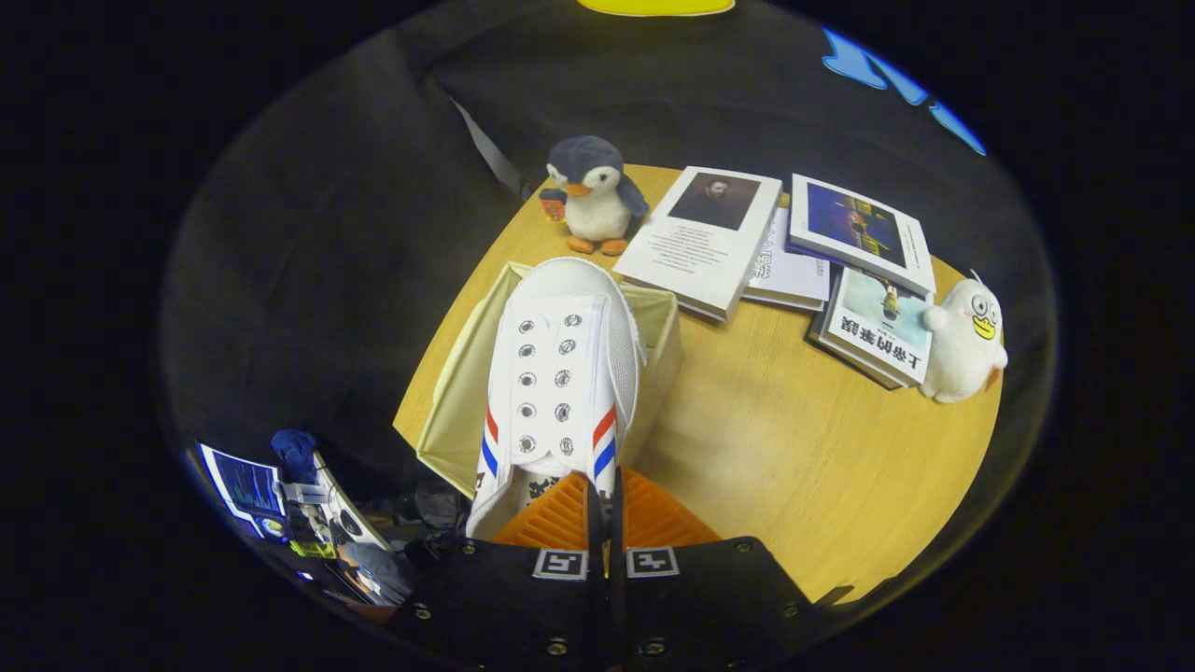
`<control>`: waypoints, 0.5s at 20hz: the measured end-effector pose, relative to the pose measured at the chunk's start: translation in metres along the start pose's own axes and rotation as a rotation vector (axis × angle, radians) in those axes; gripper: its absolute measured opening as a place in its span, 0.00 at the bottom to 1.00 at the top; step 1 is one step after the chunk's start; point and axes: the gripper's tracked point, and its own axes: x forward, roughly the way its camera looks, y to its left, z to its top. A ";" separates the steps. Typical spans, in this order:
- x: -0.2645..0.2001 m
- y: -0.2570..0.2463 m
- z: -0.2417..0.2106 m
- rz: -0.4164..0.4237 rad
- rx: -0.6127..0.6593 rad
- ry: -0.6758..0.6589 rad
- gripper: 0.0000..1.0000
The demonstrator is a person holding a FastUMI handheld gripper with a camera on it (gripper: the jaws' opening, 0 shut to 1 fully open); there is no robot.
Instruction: Open the storage box then place both shoes into the box .Put the left shoe in first, then the right shoe, with the right side of both shoes facing outward in a uniform manner.
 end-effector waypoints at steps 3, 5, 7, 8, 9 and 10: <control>0.012 0.018 0.008 0.022 -0.026 0.014 0.01; 0.020 0.028 0.012 0.030 -0.038 0.027 0.01; 0.030 0.033 0.013 0.033 -0.046 0.043 0.01; 0.035 0.037 0.014 0.034 -0.050 0.056 0.01; 0.040 0.038 0.014 0.031 -0.053 0.067 0.01; 0.044 0.039 0.013 0.023 -0.065 0.077 0.01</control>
